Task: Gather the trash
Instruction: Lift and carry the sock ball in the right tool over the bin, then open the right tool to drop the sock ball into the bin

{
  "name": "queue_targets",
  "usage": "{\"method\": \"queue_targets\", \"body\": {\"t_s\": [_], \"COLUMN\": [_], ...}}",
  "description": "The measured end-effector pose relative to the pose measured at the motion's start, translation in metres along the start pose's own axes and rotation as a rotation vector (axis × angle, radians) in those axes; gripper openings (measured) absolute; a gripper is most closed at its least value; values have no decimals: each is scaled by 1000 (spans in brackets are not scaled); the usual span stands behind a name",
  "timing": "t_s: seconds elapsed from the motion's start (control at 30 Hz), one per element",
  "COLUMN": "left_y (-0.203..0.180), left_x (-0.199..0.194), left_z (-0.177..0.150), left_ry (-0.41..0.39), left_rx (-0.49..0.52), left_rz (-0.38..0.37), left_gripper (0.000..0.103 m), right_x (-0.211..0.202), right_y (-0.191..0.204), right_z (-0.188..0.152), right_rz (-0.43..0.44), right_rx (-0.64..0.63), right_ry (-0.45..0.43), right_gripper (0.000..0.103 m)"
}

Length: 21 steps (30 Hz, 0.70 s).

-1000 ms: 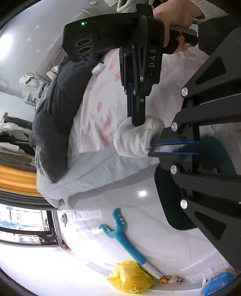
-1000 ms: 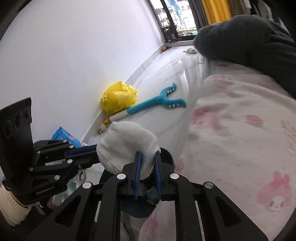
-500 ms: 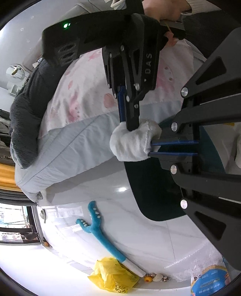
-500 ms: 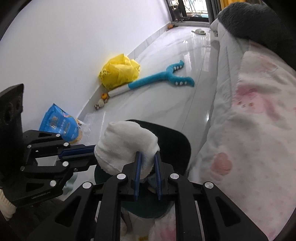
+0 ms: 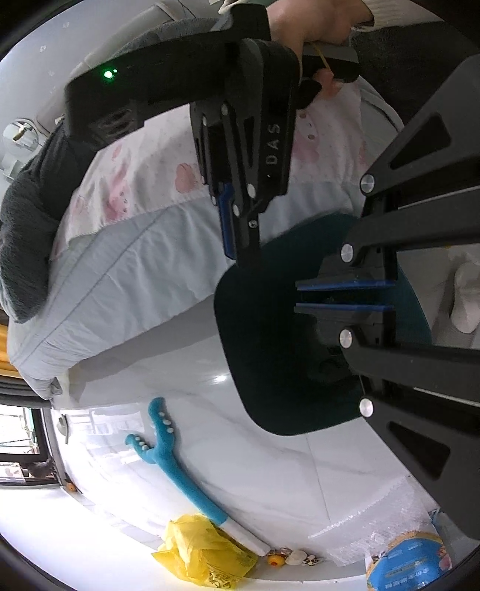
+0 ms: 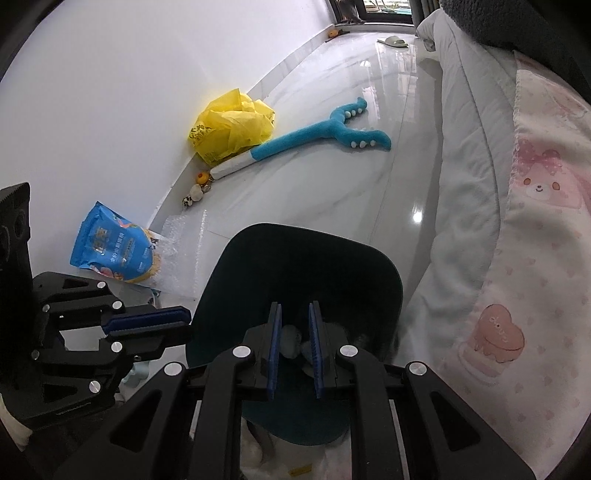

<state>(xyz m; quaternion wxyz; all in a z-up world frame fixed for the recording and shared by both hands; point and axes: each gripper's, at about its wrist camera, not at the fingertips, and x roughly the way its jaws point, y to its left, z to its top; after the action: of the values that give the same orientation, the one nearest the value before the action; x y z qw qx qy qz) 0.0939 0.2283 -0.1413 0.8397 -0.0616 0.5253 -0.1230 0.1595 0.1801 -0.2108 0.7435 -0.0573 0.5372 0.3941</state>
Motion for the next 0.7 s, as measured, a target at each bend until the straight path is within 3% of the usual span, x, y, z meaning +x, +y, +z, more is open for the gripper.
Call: {"method": "queue_targets", "body": {"t_s": [0.33, 0.4, 0.47, 0.7], "left_y": [16, 16, 16, 0], "left_x": [7, 5, 2, -22], "left_z": [-2, 0, 3, 23], "left_ry": [38, 29, 7, -139], "left_rx": [-59, -62, -88, -94], "left_rz": [51, 69, 83, 129], "left_gripper": [8, 16, 46, 59], "right_x": [-3, -9, -16, -52], "right_y": [2, 0, -2, -16], "right_z": [2, 2, 2, -2], "right_rz": [-29, -36, -58, -84], "right_rx": [-10, -7, -10, -11], "right_ry": [-17, -37, -64, -169], "right_gripper": [15, 15, 15, 15]}}
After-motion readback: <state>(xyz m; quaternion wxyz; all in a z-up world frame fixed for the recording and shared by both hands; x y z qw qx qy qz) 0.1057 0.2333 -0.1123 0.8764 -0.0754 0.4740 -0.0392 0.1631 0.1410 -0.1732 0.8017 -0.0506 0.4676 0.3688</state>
